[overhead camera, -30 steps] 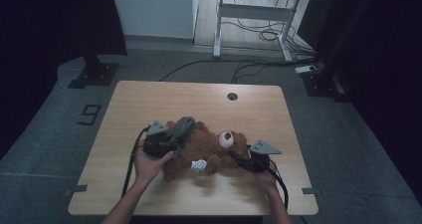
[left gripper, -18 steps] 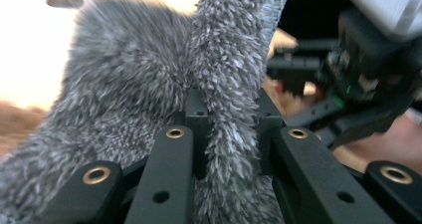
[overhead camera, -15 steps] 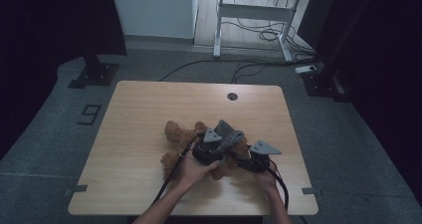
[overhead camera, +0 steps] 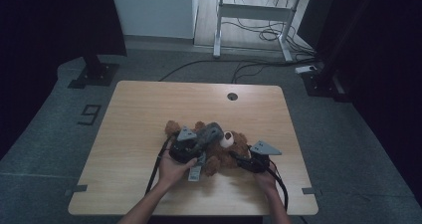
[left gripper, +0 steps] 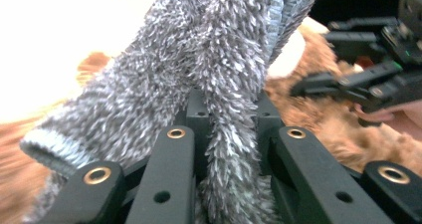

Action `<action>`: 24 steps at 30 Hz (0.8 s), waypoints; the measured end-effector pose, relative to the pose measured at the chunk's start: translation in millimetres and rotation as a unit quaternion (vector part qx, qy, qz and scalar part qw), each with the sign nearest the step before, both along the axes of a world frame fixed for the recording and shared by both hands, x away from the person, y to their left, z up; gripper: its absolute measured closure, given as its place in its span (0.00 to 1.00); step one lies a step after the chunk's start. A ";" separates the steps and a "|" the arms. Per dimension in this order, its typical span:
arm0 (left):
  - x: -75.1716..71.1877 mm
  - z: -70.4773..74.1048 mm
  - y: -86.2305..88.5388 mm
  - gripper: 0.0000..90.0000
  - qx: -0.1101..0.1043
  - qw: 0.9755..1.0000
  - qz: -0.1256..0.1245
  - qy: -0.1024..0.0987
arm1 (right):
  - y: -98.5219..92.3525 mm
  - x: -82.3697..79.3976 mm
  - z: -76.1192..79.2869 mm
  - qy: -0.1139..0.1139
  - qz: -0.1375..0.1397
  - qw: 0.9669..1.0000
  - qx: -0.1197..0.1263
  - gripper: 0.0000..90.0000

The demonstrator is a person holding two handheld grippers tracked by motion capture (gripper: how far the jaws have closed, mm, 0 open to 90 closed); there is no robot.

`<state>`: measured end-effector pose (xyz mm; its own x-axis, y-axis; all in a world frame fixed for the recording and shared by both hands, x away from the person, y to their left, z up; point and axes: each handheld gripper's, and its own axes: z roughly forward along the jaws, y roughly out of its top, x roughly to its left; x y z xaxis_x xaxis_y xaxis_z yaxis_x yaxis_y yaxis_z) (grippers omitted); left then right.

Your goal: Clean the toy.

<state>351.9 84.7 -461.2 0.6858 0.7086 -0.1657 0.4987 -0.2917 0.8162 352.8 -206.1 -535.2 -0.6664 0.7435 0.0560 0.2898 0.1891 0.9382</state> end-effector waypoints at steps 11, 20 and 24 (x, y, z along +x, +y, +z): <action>16.4 -17.9 75.2 0.85 0.005 0.995 0.085 0.044 | -0.5 0.6 -0.4 0.001 0.000 1.000 0.002 0.51; 14.9 -54.8 91.8 0.84 0.039 0.991 0.095 0.088 | -0.4 1.0 -0.9 0.004 -0.002 1.000 0.006 0.51; 14.7 -55.0 98.5 0.83 0.056 0.990 0.101 0.085 | -1.1 1.3 -1.2 0.003 -0.002 1.000 0.008 0.51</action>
<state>366.6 183.3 -516.2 0.4966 0.8494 -0.1787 0.6838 -0.2560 0.6833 354.1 -207.1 -536.4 -0.6635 0.7447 0.0718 0.2968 0.1739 0.9390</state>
